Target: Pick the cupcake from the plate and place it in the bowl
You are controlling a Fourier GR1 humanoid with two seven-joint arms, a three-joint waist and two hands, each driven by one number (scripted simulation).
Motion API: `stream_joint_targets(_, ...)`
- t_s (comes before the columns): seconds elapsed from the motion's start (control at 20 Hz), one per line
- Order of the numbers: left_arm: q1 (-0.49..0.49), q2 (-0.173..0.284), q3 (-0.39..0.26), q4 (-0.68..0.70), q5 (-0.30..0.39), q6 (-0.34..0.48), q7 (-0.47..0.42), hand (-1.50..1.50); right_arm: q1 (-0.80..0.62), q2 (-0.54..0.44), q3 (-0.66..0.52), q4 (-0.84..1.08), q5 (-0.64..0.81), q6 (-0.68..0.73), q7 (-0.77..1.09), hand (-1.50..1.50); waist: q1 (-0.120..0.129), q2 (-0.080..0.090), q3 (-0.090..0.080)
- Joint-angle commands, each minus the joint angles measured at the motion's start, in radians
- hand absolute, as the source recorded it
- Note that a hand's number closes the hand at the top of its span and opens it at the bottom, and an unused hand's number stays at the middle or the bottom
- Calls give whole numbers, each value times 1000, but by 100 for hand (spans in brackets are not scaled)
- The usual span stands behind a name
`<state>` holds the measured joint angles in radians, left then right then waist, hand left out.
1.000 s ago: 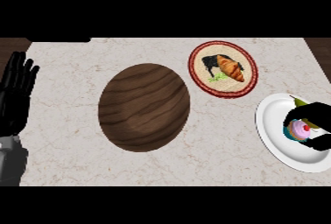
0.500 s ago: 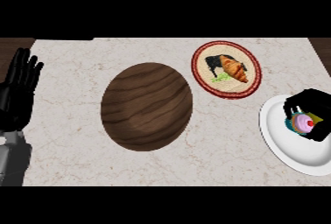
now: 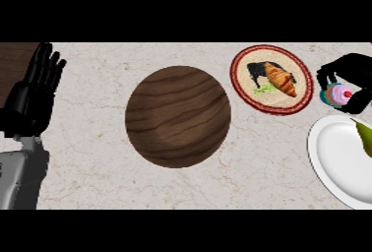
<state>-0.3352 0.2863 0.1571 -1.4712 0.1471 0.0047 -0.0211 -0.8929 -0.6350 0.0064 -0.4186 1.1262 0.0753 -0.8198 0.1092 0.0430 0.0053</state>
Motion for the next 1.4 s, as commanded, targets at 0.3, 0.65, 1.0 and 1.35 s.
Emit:
stream_joint_targets(0.3, -2, -3, 5, 35, -21, 16, -19, 0, -238, -38, -106, 142, -86, 78, -181, 150, -18, -6, -2)
stream_joint_targets(0.65, 4, -4, 16, 24, -17, 25, -11, 0, -378, -15, -188, 169, -189, 193, -266, 150, -41, -19, -4)
stream_joint_targets(1.0, 20, 13, 27, 7, -14, 22, 12, 0, -502, 30, -209, 208, -270, 431, -233, 150, -66, -36, -5)
stream_joint_targets(1.35, 14, 31, 64, 51, -12, 29, 1, 0, -596, 198, -178, 204, -294, 480, -82, 150, -97, -42, -7)
